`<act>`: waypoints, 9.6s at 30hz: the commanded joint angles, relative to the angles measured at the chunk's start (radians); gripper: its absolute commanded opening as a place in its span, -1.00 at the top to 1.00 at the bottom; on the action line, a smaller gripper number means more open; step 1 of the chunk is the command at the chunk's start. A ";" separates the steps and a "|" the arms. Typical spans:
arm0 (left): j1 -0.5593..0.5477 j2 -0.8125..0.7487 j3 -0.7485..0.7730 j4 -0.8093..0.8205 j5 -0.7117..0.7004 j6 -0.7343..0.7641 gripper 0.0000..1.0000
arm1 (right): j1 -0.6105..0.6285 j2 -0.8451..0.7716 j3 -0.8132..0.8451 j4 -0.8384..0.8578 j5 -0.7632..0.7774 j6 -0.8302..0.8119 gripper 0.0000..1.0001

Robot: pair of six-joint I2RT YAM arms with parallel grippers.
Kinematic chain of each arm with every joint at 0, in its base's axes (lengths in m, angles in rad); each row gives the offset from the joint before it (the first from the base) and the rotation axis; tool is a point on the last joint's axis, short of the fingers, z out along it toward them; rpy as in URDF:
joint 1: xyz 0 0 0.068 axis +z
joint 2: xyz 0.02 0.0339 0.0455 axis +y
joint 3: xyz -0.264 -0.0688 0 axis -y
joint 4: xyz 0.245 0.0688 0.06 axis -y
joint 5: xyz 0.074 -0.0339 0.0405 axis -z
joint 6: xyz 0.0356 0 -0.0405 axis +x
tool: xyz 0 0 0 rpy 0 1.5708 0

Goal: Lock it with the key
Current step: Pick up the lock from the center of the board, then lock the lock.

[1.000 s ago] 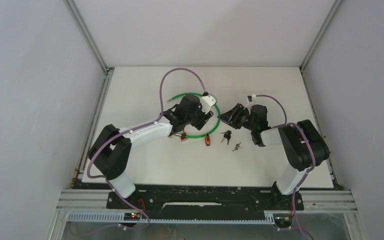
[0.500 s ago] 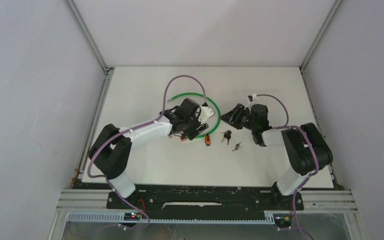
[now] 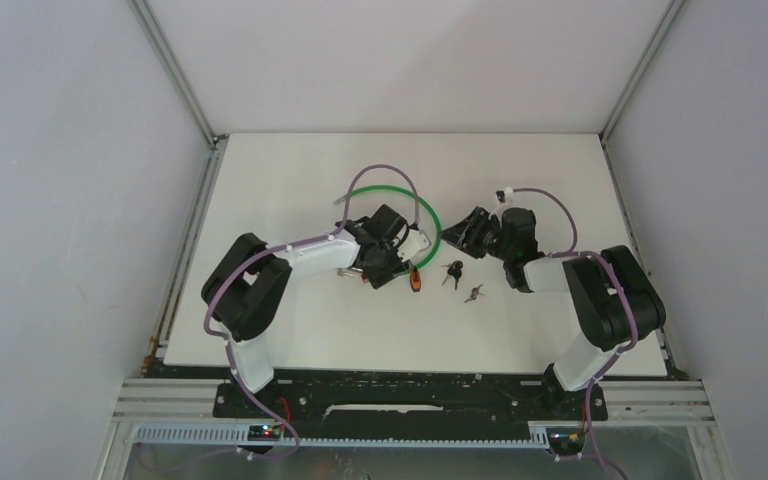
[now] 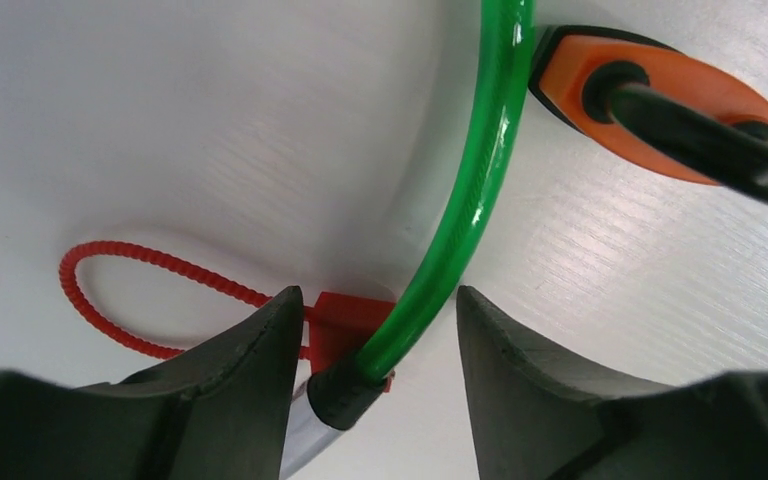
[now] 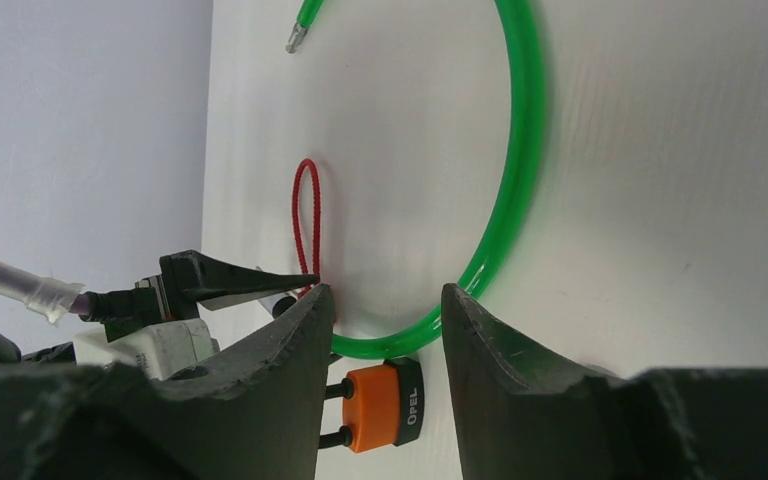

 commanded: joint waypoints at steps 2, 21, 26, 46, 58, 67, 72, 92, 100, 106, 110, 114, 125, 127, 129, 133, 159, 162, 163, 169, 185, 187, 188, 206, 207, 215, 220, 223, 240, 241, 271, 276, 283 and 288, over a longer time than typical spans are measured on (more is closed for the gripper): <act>-0.008 0.023 0.077 -0.016 -0.016 0.057 -0.12 | -0.003 -0.012 0.033 0.012 -0.002 -0.021 0.07; -0.023 -0.224 -0.026 0.191 -0.177 0.039 1.00 | -0.004 -0.012 0.033 0.029 -0.013 -0.024 0.07; -0.021 -0.375 -0.133 0.421 -0.170 -0.011 1.00 | -0.005 -0.022 0.027 0.059 -0.030 -0.039 0.06; 0.124 -0.470 -0.155 0.527 0.617 -0.106 1.00 | 0.174 -0.142 -0.302 0.834 0.169 -0.386 -0.11; 0.112 -0.463 -0.240 0.555 0.648 -0.018 1.00 | 0.377 -0.210 -0.371 0.834 0.344 -0.977 -0.15; 0.105 -0.498 -0.407 0.809 0.682 -0.002 1.00 | 0.285 -0.206 -0.321 0.837 0.107 -0.622 -0.17; 0.076 -0.505 -0.515 0.962 0.650 0.032 1.00 | 0.227 -0.181 -0.286 0.837 0.014 -0.416 -0.17; 0.046 -0.506 -0.510 0.917 0.664 0.074 0.99 | 0.165 -0.077 -0.211 0.837 -0.107 -0.202 0.44; 0.046 -0.519 -0.534 0.944 0.610 0.067 0.02 | 0.171 -0.087 -0.212 0.838 -0.110 -0.219 1.00; 0.028 -0.542 -0.580 0.993 0.486 0.100 -0.99 | 0.178 -0.103 -0.227 0.836 -0.063 -0.239 1.00; 0.003 -0.533 -0.606 1.021 0.395 0.157 -0.99 | 0.194 -0.139 -0.256 0.835 0.015 -0.272 1.00; -0.005 -0.525 -0.635 1.095 0.369 0.160 -0.99 | 0.205 -0.170 -0.274 0.833 0.069 -0.267 1.00; -0.044 -0.492 -0.683 1.344 0.206 0.061 -0.97 | 0.248 -0.356 -0.250 0.501 0.198 -0.324 1.00; -0.060 -0.488 -0.681 1.366 0.180 0.053 -0.96 | 0.268 -0.406 -0.237 0.402 0.257 -0.354 1.00; -0.081 -0.485 -0.672 1.368 0.152 0.053 -0.97 | 0.290 -0.441 -0.223 0.311 0.324 -0.391 1.00; -0.117 -0.474 -0.636 1.322 0.142 0.084 -0.99 | 0.305 -0.451 -0.218 0.301 0.342 -0.377 1.00; -0.166 -0.422 -0.501 1.154 0.189 0.189 -0.71 | 0.306 -0.497 -0.199 0.344 0.104 -0.344 1.00; -0.174 -0.431 -0.500 1.149 0.188 0.194 -0.64 | 0.306 -0.491 -0.198 0.348 0.091 -0.341 1.00; -0.174 -0.431 -0.497 1.145 0.188 0.195 -0.59 | 0.304 -0.491 -0.198 0.351 0.088 -0.339 1.00; -0.174 -0.430 -0.503 1.154 0.183 0.197 -0.21 | 0.302 -0.485 -0.198 0.357 0.081 -0.337 1.00; -0.174 -0.433 -0.526 1.209 0.043 0.127 1.00 | 0.296 -0.466 -0.199 0.360 0.046 -0.390 0.83; -0.173 -0.446 -0.563 1.261 0.012 0.117 1.00 | 0.291 -0.458 -0.202 0.360 0.050 -0.399 0.56; -0.173 -0.455 -0.577 1.274 0.011 0.117 1.00 | 0.287 -0.455 -0.205 0.360 0.057 -0.402 0.46; -0.065 -0.545 -0.723 1.553 0.127 -0.051 1.00 | 0.213 -0.440 -0.313 0.394 0.341 -0.424 -0.09; -0.065 -0.560 -0.729 1.558 0.150 -0.050 1.00 | 0.196 -0.423 -0.312 0.397 0.336 -0.400 -0.10; -0.075 -0.690 -0.728 1.569 0.333 -0.109 1.00 | 0.094 -0.197 -0.311 0.661 0.152 -0.194 -0.23; -0.078 -0.721 -0.729 1.639 0.389 -0.158 1.00 | 0.087 -0.093 -0.321 0.830 0.132 -0.170 -0.29; -0.076 -0.701 -0.737 1.731 0.413 -0.190 1.00 | 0.088 -0.089 -0.318 0.829 0.137 -0.180 -0.30; -0.078 -0.745 -0.711 1.772 0.260 -0.232 1.00 | 0.079 -0.192 -0.343 0.692 0.246 -0.224 -0.27; -0.077 -0.750 -0.712 1.771 0.257 -0.231 1.00 | 0.080 -0.198 -0.343 0.683 0.247 -0.226 -0.27; -0.076 -0.728 -0.599 1.887 0.409 -0.407 1.00 | 0.074 -0.044 -0.284 0.806 0.115 -0.115 -0.20; -0.074 -0.712 -0.596 1.944 0.407 -0.441 1.00 | 0.074 -0.044 -0.282 0.807 0.108 -0.112 -0.13; -0.051 -0.664 -0.602 2.058 0.426 -0.518 1.00 | 0.072 -0.046 -0.277 0.808 0.082 -0.112 0.32; -0.029 -0.657 -0.612 2.059 0.428 -0.546 1.00 | 0.067 -0.056 -0.275 0.808 0.069 -0.115 0.84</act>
